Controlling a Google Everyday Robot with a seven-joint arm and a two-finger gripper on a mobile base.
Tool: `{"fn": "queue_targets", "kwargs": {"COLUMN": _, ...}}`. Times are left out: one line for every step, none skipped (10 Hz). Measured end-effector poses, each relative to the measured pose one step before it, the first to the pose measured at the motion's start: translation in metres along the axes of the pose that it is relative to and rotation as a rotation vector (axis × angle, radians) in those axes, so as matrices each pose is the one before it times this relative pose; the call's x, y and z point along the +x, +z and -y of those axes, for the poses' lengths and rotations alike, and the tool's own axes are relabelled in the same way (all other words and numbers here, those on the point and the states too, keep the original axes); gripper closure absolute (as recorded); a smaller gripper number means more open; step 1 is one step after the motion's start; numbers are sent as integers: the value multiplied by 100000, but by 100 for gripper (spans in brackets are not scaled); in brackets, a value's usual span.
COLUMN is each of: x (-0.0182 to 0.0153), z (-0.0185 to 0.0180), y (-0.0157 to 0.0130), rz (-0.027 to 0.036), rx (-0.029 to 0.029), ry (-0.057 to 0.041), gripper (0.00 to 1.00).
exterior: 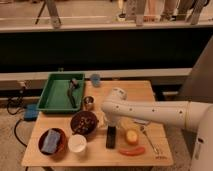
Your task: Place eraser in table surface
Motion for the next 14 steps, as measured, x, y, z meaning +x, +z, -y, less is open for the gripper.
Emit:
{"fn": "queue_targets", "kwargs": {"x": 119, "z": -106, "y": 317, "rz": 919, "rx": 123, "ry": 552, "gripper": 20}}
{"fn": "queue_targets", "kwargs": {"x": 91, "z": -123, "y": 109, "rz": 562, "rx": 291, "ry": 489, "gripper": 20}}
{"fn": "queue_targets", "kwargs": {"x": 61, "z": -84, "y": 94, "rz": 471, "rx": 302, "ry": 347, "gripper": 21}}
{"fn": "queue_targets", "kwargs": {"x": 90, "z": -170, "y": 172, "rz": 838, "rx": 469, "ry": 566, "gripper": 29}}
{"fn": "queue_targets", "kwargs": {"x": 51, "z": -74, "y": 108, "rz": 560, "rx": 144, "ry": 121, "gripper": 32}}
{"fn": "queue_targets", "kwargs": {"x": -1, "z": -67, "y": 170, "rz": 782, "rx": -185, "ry": -196, "gripper": 32}}
{"fn": "queue_targets", "kwargs": {"x": 3, "z": 109, "y": 147, "rz": 597, "rx": -179, "ry": -524, "gripper": 33}}
{"fn": "queue_targets", "kwargs": {"x": 3, "z": 255, "y": 185, "rz": 816, "rx": -407, "ry": -872, "gripper": 41}}
{"fn": "queue_targets", "kwargs": {"x": -3, "z": 42, "y": 117, "rz": 544, "rx": -365, "ry": -345, "gripper": 45}}
{"fn": "queue_targets", "kwargs": {"x": -6, "z": 2, "y": 79, "rz": 407, "rx": -331, "ry": -238, "gripper": 46}}
{"fn": "queue_targets", "kwargs": {"x": -15, "z": 49, "y": 57, "rz": 426, "rx": -270, "ry": -314, "gripper": 47}}
{"fn": "queue_targets", "kwargs": {"x": 6, "z": 76, "y": 50, "rz": 213, "rx": -95, "ry": -264, "gripper": 52}}
{"fn": "queue_targets", "kwargs": {"x": -20, "z": 95, "y": 41, "rz": 273, "rx": -95, "ry": -233, "gripper": 60}}
{"fn": "queue_targets", "kwargs": {"x": 3, "z": 16, "y": 10, "rz": 199, "rx": -168, "ry": -90, "gripper": 66}}
